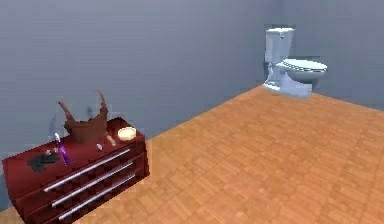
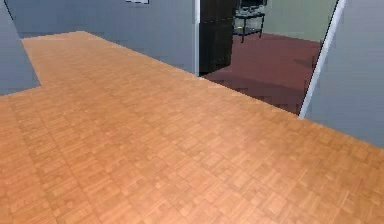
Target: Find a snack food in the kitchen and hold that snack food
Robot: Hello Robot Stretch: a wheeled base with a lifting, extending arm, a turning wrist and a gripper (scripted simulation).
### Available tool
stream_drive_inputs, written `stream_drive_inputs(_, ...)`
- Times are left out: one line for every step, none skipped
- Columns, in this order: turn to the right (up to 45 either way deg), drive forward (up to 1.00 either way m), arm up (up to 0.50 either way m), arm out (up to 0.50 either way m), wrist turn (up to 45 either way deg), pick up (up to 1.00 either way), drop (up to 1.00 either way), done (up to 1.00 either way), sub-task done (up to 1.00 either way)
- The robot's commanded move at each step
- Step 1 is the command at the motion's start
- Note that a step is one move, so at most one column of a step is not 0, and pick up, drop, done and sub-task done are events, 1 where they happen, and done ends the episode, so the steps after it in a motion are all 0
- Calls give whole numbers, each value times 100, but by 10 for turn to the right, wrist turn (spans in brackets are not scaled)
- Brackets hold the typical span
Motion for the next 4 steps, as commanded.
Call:
stream_drive_inputs(-450, 0, 0, 0, 0, 0, 0, 0, 0)
stream_drive_inputs(-360, 0, 0, 0, 0, 0, 0, 0, 0)
stream_drive_inputs(0, 25, 0, 0, 0, 0, 0, 0, 0)
stream_drive_inputs(-420, 0, 0, 0, 0, 0, 0, 0, 0)
